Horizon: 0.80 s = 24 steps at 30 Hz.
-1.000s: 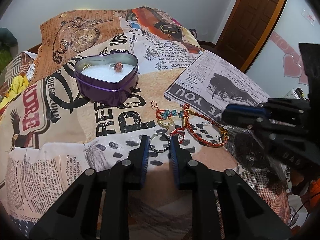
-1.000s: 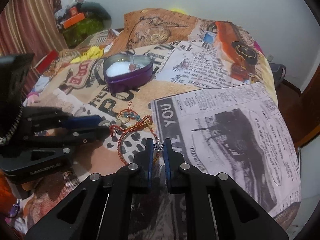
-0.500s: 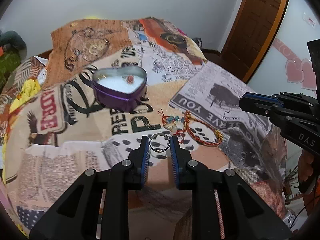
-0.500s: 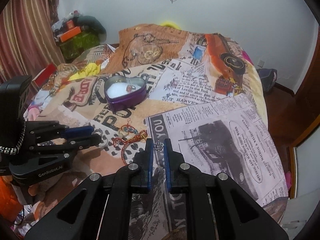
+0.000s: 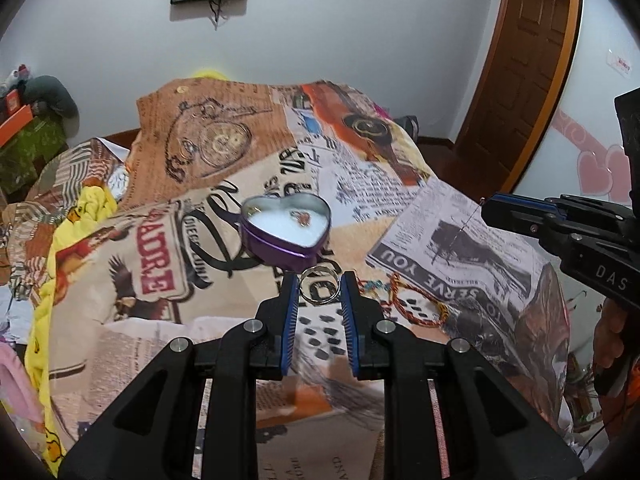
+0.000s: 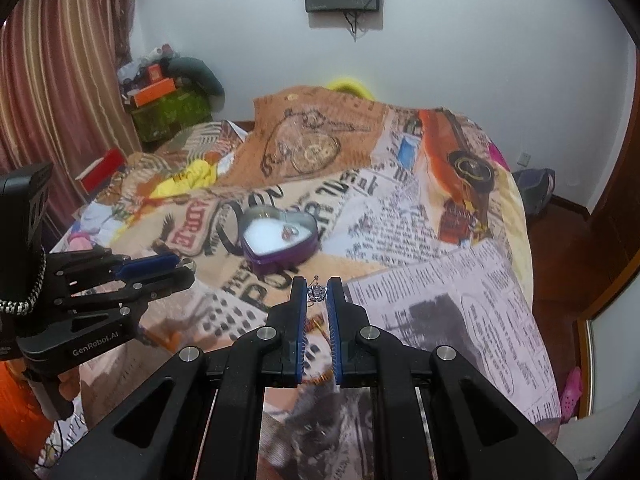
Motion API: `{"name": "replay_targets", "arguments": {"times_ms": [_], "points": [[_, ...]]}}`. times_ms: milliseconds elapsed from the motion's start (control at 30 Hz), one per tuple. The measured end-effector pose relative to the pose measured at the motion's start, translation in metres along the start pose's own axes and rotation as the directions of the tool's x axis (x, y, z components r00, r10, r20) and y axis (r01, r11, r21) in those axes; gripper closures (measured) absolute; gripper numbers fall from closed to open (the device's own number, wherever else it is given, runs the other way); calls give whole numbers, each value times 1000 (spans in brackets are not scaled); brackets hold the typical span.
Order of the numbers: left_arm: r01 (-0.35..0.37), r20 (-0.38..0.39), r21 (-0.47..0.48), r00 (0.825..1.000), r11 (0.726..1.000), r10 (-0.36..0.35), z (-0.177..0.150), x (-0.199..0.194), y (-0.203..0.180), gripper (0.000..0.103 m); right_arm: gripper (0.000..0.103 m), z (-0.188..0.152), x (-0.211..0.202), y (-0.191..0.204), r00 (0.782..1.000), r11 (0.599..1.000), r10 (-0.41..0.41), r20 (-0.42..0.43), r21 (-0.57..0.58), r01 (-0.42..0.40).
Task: Organize jewelry
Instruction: 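Carry the silver ring and pendant into the heart tin and open both grippers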
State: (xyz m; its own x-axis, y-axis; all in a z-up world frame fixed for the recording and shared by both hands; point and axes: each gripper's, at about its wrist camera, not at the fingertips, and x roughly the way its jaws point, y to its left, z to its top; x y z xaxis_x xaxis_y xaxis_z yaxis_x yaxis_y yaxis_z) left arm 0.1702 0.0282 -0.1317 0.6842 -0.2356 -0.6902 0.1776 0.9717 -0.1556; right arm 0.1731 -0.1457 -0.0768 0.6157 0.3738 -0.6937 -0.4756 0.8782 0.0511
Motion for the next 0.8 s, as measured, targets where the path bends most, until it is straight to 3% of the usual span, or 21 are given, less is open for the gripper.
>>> {"name": "replay_targets", "arguments": {"times_ms": [433, 800], "points": [[-23, 36, -26, 999, 999, 24, 18, 6, 25, 83, 94, 28, 17, 13, 998, 999, 41, 42, -11, -40], [-15, 22, -55, 1000, 998, 16, 32, 37, 45, 83, 94, 44, 58, 17, 997, 997, 77, 7, -19, -77]]}}
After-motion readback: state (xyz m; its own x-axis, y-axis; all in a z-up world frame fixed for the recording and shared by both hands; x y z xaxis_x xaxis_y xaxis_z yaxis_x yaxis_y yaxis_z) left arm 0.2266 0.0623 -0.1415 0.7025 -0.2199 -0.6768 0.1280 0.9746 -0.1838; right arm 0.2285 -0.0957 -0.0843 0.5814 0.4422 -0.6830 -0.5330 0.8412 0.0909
